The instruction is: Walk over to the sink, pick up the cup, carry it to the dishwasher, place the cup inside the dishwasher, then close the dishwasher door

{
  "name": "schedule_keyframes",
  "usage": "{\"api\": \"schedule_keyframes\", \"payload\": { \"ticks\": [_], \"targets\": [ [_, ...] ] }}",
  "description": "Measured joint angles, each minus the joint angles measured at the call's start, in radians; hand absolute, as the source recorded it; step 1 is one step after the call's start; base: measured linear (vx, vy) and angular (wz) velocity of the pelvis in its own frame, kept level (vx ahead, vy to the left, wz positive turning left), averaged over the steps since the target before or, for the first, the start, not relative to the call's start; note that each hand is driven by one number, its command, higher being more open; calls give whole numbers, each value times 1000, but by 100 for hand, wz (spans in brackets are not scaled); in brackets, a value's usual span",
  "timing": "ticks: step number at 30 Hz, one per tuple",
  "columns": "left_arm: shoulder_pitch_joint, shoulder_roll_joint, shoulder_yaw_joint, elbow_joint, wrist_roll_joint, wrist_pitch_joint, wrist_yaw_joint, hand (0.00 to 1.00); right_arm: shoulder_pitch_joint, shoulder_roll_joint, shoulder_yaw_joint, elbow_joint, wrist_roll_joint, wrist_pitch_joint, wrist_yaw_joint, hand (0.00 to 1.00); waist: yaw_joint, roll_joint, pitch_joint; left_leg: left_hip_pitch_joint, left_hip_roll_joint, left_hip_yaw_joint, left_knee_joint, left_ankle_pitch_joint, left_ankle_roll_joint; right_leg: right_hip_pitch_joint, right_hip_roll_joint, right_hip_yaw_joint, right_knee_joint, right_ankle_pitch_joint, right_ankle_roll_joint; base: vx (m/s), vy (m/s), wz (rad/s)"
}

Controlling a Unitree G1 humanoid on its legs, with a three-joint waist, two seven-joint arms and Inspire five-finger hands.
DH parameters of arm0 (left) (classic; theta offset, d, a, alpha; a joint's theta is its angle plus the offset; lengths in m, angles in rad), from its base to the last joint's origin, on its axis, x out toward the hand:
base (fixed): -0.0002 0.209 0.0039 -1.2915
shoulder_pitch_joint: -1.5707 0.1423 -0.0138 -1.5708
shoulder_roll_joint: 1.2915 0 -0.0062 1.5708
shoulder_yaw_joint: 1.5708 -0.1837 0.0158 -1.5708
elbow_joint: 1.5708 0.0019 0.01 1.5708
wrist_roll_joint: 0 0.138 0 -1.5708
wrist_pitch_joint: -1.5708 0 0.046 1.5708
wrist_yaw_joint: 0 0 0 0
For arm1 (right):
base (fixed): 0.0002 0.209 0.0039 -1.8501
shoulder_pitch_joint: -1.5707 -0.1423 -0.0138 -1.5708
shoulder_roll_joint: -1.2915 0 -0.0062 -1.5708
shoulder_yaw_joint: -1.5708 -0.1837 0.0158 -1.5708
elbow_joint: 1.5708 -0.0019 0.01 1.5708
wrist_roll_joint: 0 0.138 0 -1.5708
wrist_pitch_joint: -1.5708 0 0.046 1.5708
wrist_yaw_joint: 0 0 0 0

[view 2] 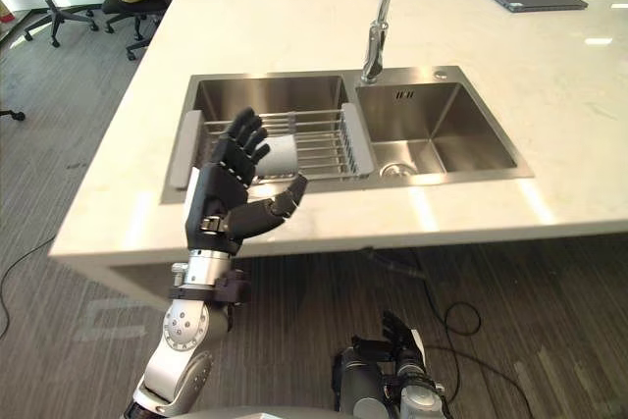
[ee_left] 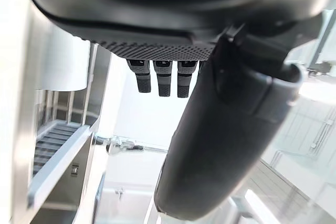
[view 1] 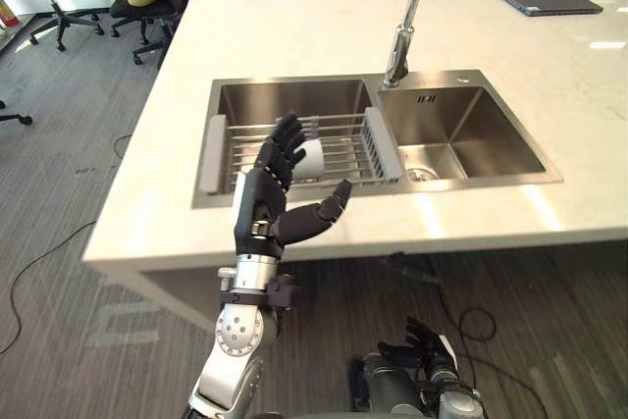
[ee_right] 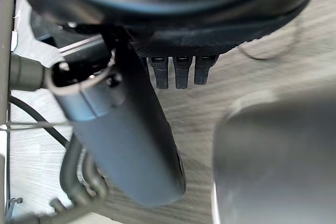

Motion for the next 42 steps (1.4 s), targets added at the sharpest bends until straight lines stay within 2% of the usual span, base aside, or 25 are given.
{"api": "schedule_keyframes", "payload": {
  "ticks": [1, 2, 3, 5, 6, 7, 8, 9, 11, 12, 13, 15, 19, 24, 30, 34, 42],
  "targets": [
    [-14, 2, -7, 0, 2, 1, -2, 90, -3, -3, -7, -1, 0, 0, 0, 90, -4, -1, 2, -13, -5, -17, -16, 1, -1, 20, -5, -5, -16, -2, -4, 305, -168, 21],
    [-25, 1, -22, 0, 10, 0, -8, 90, 3, -5, -20, -1, 1, 0, 0, 90, -6, 0, 3, -29, -7, -23, -24, 49, 6, 52, -4, -21, -43, -8, -3, 273, -176, 42],
    [-34, -5, -30, -3, 23, 0, -14, 90, 12, -5, -23, -2, 1, 0, -1, 90, -4, 2, 9, -44, 4, -26, 37, 92, 7, 100, 0, -39, -72, -25, 2, 267, -160, 48],
    [-40, -16, -29, -7, 33, -1, -21, 90, 35, -10, -15, -11, 3, -1, -1, 90, 0, 15, 21, -127, 49, -36, 303, 142, 8, 208, 21, -63, -149, -35, -2, 258, -101, 33],
    [-40, -18, -28, -9, 37, -2, -20, 90, 45, -3, -12, -13, 6, -1, -1, 90, 14, 7, 26, -174, 67, -31, 410, 139, 8, 250, 23, -61, -182, -36, -4, 193, -35, 7],
    [-40, -18, -28, -11, 38, -3, -20, 90, 46, 3, -12, -12, 10, -1, -1, 90, 21, 8, 26, -193, 65, -28, 424, 113, 14, 266, 21, -59, -197, -37, -5, 182, 0, 2],
    [-40, -14, -29, -21, 39, -4, -19, 90, 42, 3, -14, -9, 11, -2, -4, 90, 26, 8, 26, -231, 52, -30, 402, 70, 22, 287, 14, -55, -225, -36, -5, 198, 54, -6],
    [-40, 2, -27, -40, 47, -4, -15, 90, 33, 6, -14, -3, 12, -1, -4, 90, 32, 6, 27, -267, 20, -46, 308, 45, 24, 302, 1, -44, -250, -28, 9, 196, 79, -12],
    [-42, 11, -25, -42, 78, -4, -14, 90, 31, 6, -13, -1, 12, -2, -3, 90, 36, 7, 26, -281, -11, -71, 198, 49, 21, 314, -10, -35, -259, -23, 18, 154, 116, -18],
    [-43, 15, -21, -43, 104, -4, -14, 90, 29, 5, -12, -1, 11, -2, -1, 90, 38, 14, 23, -284, -32, -100, 60, 114, 15, 319, -11, -22, -259, -24, 39, 146, 150, -29],
    [-46, 15, -15, -41, 122, -5, -13, 90, 24, 6, -12, 6, 11, -2, 1, 90, 41, 20, 19, -277, -38, -110, 4, 185, 13, 320, -5, -1, -253, -33, 56, 185, 172, -32],
    [-47, 46, 10, -38, 170, 3, -14, 90, 24, 16, -10, 14, 11, -4, 14, 90, 36, -13, 18, -244, -77, -94, -40, 200, 31, 329, -38, 38, -271, -34, 72, 156, 155, -10],
    [-45, 85, 29, -38, 243, 16, -16, 90, 38, 16, -13, 17, 10, -4, 30, 90, 37, -19, 21, -195, -103, -81, -80, 204, 38, 373, -61, 55, -310, -29, 81, 94, 108, -3],
    [-44, 123, 17, -38, 351, 23, -68, 90, 33, 16, -12, 17, 9, -4, 44, 90, 26, -21, 18, -156, -104, -74, -152, 231, 40, 385, -60, 64, -334, -22, 90, 10, -4, -5],
    [-43, 166, 18, -18, 493, 51, -124, 90, 50, 9, 1, 17, 6, -3, 65, 90, 19, -23, -5, -119, -91, -64, -245, 278, 26, 377, -44, 74, -344, -11, 77, -14, -47, -6],
    [-43, 179, 21, 31, 513, 55, -129, 90, 59, 10, 3, 17, -1, -3, 76, 90, 19, -33, -24, -106, -84, -57, -265, 286, 22, 379, -36, 80, -347, -7, 73, -5, -30, -5],
    [-41, 214, 28, 157, 572, 81, -151, 90, 65, 9, 4, 18, -10, 1, 79, 90, 13, -37, -29, -95, -94, -58, -333, 334, 31, 396, -37, 72, -432, 51, 81, -37, 4, 1]
  ]
}}
